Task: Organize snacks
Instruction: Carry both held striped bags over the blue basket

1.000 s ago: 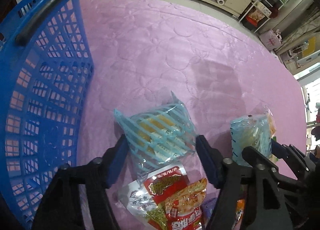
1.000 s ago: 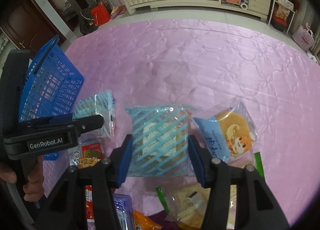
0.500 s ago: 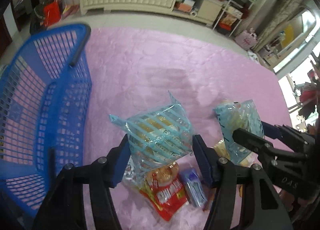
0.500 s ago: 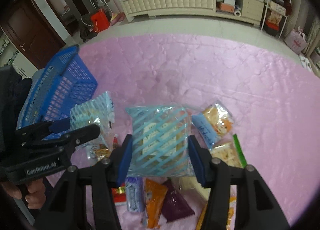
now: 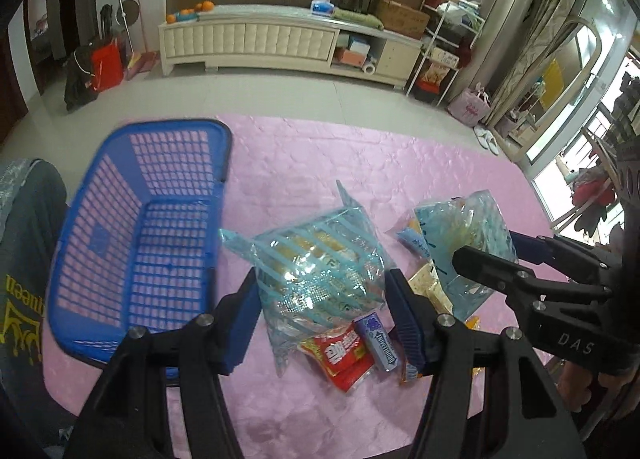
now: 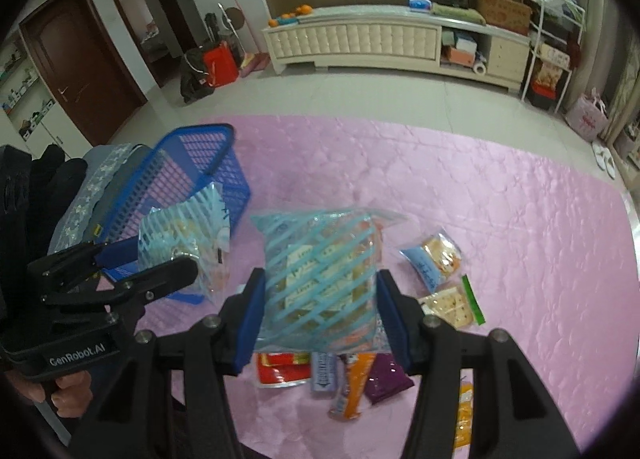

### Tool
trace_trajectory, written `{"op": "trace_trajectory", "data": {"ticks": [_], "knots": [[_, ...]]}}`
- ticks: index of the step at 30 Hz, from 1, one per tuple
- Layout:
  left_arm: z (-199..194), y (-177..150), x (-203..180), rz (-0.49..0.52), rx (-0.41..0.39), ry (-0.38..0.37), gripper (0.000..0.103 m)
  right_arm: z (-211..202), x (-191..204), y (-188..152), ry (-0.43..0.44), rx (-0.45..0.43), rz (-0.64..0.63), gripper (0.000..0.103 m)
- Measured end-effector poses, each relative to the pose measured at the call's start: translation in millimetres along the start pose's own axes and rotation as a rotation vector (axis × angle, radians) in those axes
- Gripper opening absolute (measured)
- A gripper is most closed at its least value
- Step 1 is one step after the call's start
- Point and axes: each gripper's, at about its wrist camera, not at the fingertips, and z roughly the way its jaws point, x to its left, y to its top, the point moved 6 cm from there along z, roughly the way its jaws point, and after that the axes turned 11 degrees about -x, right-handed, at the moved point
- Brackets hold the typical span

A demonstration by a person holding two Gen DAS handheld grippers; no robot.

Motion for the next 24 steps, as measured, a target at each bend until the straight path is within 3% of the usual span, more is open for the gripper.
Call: {"op": "trace_trajectory", "data": {"ticks": [7,13,24], "knots": [[-25.5,11.7,32.0,-0.022,-0.037,0.018,0.059,-1.4,41.1,16.1,0.026,-0.029,-0.043,0.059],[-48.9,23.2,60.0,0.018,-0.069,0.062,0.059,13.5,75.5,27.0,0.072,-0.019,-0.047,0.059],[-45.4,42.2,106.8,0.022,-0.041,0.085,0.059,57.3,128.3,60.8,0.14,0.021,-0.069,0.059]]}}
